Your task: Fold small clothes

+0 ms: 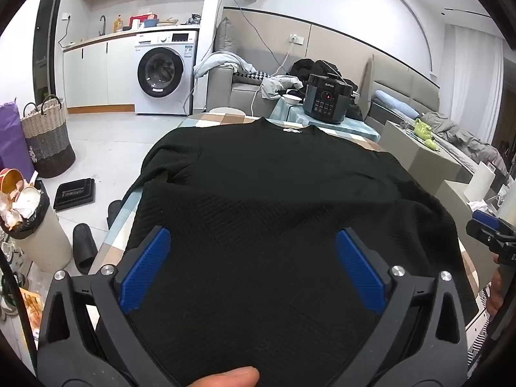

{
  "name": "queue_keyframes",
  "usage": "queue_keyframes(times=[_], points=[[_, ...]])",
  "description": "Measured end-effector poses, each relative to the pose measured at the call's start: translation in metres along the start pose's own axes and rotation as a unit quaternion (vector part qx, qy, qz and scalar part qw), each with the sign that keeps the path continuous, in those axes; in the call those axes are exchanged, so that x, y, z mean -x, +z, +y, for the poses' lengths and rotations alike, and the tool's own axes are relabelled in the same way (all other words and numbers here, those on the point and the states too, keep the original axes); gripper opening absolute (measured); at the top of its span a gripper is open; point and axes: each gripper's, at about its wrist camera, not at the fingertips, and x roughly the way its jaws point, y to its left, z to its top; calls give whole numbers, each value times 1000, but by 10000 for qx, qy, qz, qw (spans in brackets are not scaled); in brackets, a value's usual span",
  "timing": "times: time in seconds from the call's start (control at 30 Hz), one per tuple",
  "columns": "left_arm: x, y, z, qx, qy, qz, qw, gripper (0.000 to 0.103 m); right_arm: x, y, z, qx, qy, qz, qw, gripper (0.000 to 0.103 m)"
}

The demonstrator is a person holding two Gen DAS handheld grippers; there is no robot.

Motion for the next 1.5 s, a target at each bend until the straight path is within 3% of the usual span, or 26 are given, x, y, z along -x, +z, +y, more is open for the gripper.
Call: queue_keyframes(times=[0.03,1.5], points=[[-1,0,2,182,-52,91,9998,102,0,0,0,-4,7,-28,10000,103],[-4,-4,2,-44,98,81,9999,102,1,-2,-8,-163,-31,18,9999,103]])
